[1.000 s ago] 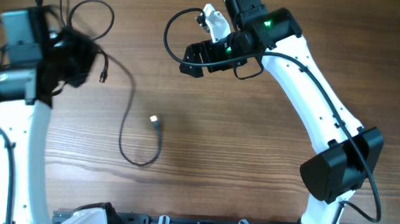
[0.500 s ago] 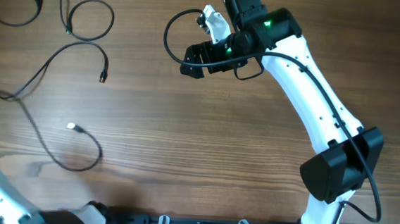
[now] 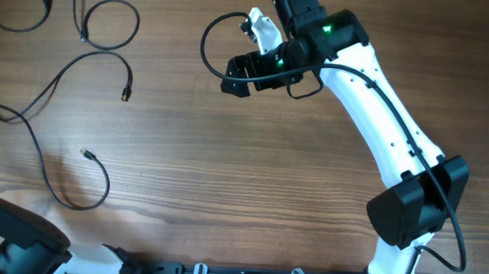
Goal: Untangle cables
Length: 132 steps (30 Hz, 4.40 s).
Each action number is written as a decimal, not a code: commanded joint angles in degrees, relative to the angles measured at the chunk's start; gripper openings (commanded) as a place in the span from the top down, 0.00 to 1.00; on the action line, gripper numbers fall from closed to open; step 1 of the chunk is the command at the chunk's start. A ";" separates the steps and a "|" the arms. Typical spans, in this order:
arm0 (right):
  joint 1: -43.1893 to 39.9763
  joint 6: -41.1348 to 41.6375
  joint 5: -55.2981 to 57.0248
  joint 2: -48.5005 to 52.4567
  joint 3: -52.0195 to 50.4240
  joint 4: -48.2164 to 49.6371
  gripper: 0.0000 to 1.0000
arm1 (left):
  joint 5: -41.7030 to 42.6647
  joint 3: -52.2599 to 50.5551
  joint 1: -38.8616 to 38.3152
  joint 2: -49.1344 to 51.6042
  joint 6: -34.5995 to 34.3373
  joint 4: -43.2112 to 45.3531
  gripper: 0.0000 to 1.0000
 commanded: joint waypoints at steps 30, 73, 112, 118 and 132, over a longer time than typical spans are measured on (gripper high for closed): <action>0.13 -1.90 0.57 -0.50 0.85 -2.25 0.00 | 17.84 -13.94 14.62 13.90 18.43 10.54 0.62; 0.13 -3.34 0.59 -0.50 0.85 -0.52 0.00 | -20.57 -33.18 -29.79 -2.91 -3.04 -24.98 0.16; 0.24 -1.81 0.57 -0.44 0.85 0.76 0.00 | -23.78 -48.41 -29.83 -24.35 -9.11 -11.96 0.09; 0.24 -1.88 0.59 -0.44 0.85 1.62 0.00 | -24.24 -48.59 -29.83 -24.35 -12.13 -11.06 0.16; 0.24 -1.95 1.62 -0.44 0.85 1.81 0.00 | -24.22 -55.43 -29.83 -22.58 -13.33 0.22 0.29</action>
